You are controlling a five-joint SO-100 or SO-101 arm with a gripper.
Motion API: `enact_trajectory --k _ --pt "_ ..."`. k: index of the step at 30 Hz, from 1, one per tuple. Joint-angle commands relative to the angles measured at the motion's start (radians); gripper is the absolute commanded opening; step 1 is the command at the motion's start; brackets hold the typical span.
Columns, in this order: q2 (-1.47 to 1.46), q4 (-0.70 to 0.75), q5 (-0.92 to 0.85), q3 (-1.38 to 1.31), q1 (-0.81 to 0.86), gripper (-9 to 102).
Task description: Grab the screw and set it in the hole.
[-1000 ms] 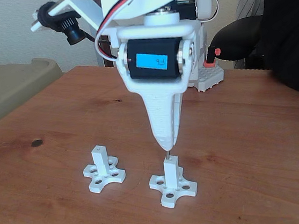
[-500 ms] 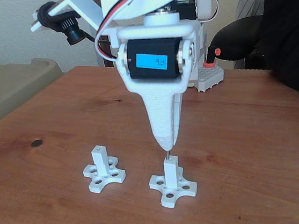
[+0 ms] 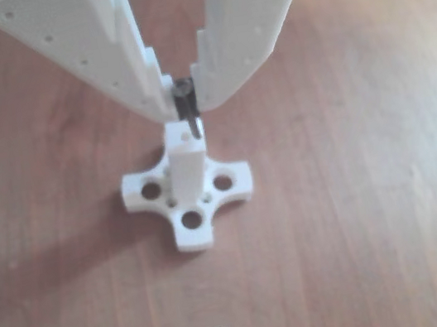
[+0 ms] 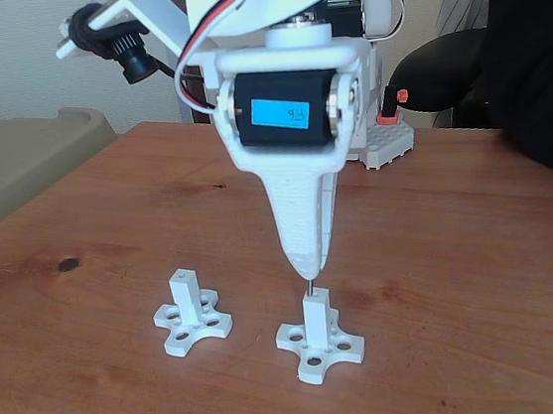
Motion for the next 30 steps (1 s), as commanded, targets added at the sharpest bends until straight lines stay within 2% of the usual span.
enact_trajectory --k 1,30 --pt "0.011 -0.012 -0.012 -0.006 -0.011 -4" --pt "0.006 -0.021 -0.014 -0.002 -0.015 -4"
